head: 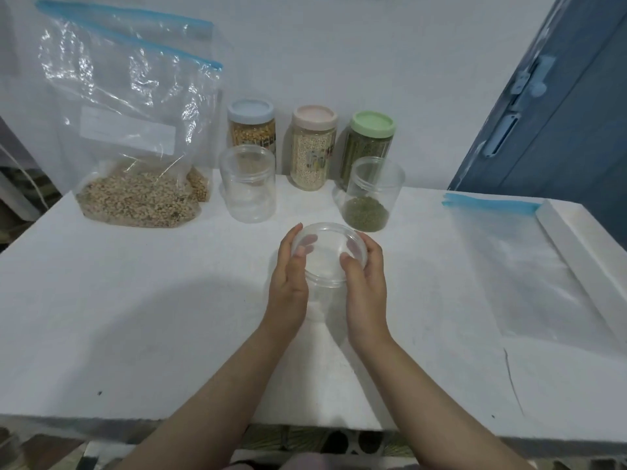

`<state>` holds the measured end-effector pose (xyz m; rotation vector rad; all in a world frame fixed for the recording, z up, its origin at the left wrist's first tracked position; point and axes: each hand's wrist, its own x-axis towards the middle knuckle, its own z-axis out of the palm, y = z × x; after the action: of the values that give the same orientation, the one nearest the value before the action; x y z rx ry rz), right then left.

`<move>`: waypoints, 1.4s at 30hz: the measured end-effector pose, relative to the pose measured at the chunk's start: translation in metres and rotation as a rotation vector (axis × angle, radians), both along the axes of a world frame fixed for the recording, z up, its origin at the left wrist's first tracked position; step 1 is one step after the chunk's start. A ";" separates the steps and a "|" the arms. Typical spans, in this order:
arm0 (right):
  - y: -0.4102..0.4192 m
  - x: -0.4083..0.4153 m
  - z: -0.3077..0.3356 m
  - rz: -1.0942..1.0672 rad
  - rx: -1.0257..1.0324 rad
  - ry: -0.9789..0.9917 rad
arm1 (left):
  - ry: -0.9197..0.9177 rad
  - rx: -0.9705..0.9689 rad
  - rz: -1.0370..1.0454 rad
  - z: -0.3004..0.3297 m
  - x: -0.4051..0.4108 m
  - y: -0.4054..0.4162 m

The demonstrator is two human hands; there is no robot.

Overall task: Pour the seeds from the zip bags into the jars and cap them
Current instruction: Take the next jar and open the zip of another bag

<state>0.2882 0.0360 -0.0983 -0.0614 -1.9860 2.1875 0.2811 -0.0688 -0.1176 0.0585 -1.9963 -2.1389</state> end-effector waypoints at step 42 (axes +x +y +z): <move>0.050 -0.014 -0.011 0.429 0.317 0.060 | 0.015 -0.232 -0.375 -0.003 -0.014 -0.037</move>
<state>0.2743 0.0855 -0.1089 0.5113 -2.4630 2.0228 0.2670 -0.1053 -0.1209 -0.3975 -2.3859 -2.0756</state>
